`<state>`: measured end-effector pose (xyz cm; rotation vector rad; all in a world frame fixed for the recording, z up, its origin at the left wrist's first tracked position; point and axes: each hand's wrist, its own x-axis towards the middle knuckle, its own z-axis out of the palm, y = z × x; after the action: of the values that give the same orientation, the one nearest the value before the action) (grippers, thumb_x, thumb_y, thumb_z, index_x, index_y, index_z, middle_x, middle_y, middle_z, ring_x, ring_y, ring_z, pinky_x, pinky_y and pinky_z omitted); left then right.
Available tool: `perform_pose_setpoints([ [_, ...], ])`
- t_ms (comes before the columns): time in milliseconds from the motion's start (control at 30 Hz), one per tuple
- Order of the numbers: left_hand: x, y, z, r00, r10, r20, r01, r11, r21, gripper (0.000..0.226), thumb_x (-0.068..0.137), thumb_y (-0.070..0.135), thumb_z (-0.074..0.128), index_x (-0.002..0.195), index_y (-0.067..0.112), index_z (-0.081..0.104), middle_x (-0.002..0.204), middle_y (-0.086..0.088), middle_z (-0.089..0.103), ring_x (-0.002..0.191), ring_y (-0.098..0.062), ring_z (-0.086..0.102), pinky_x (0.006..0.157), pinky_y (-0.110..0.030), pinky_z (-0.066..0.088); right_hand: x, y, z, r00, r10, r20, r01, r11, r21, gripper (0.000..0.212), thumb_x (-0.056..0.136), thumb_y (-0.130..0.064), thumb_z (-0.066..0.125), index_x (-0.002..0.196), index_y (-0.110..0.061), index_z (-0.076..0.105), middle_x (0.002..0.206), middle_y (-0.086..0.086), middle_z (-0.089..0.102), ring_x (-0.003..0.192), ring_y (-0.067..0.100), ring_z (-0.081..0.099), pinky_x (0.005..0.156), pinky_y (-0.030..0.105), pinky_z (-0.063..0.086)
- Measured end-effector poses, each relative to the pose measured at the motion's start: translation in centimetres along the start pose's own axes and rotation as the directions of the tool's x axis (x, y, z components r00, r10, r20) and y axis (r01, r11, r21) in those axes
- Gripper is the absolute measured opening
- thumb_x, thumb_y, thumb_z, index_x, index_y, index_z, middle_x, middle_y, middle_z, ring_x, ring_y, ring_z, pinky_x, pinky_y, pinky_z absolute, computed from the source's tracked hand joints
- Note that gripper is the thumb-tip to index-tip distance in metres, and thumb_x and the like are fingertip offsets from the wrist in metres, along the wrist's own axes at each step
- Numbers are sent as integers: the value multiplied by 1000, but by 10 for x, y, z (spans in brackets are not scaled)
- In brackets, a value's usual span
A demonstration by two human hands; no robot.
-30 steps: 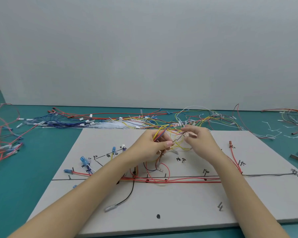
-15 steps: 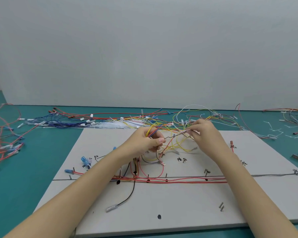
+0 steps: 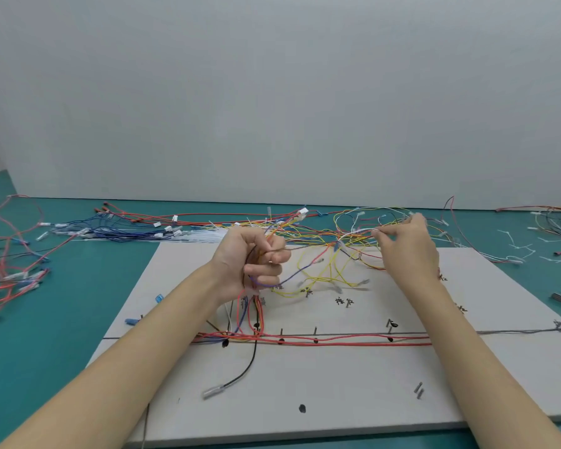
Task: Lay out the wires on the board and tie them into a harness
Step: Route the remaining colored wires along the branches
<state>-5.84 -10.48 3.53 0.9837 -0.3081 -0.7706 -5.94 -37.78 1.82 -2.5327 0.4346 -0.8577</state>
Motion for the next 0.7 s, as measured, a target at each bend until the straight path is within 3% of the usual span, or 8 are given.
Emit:
perform_pose_setpoints([
  [67,1,-1,0,999,-38,7,37,995,91,17,57,14,48,62,17,32,58,1,39,30,-6,11,38,-17,12,0,-7,-2,999,-1,41,2,1000,-24,20,93,-34,60,100,-25,76,99,4,54,85,28,55,67,31,37],
  [133,3,-3,3,998,-43,-38,51,965,258,15,75,19,53,63,16,45,57,5,42,29,-3,16,35,-16,14,-2,-11,-2,996,-20,85,19,1000,8,21,92,-34,59,100,-25,76,96,5,70,92,29,60,70,31,43],
  [167,4,-5,4,997,-27,-75,52,938,344,21,84,25,55,65,16,56,55,7,42,29,-3,17,34,-16,17,-4,-13,-1,994,-26,104,24,999,24,21,92,-32,58,102,-26,75,88,4,72,89,27,62,72,32,47],
  [233,5,-8,7,993,26,-112,25,903,430,27,92,35,57,76,19,72,52,9,41,32,-3,18,33,-16,21,-10,-15,3,984,-22,174,7,996,87,23,92,-26,54,107,-29,73,64,-2,70,65,18,64,67,31,51],
  [300,5,-11,8,994,60,-95,-15,910,415,25,91,38,59,88,21,76,55,9,42,33,-3,19,33,-16,23,-16,-16,6,958,-16,286,-67,959,276,31,89,-13,50,105,-30,70,57,-2,68,41,17,58,51,28,47],
  [433,5,-11,7,995,79,-64,-49,924,379,26,82,41,64,96,22,75,62,10,50,34,-2,20,36,-15,20,-19,-16,2,930,-15,368,-194,829,524,28,85,-3,52,97,-19,72,72,-3,71,41,24,60,38,25,42],
  [600,4,-13,7,997,76,-12,-68,940,333,22,84,34,63,96,18,70,70,11,56,35,-1,22,37,-14,19,-22,-18,-7,880,-25,473,-347,646,680,22,82,-1,59,94,-13,73,68,3,67,39,19,51,37,22,40],
  [700,3,-13,6,998,50,41,-59,962,268,13,83,29,65,86,20,74,76,12,58,40,0,30,36,-13,21,-23,-19,-9,840,-7,542,-451,546,706,21,84,-3,61,103,-7,71,69,5,67,45,17,52,41,24,44],
])
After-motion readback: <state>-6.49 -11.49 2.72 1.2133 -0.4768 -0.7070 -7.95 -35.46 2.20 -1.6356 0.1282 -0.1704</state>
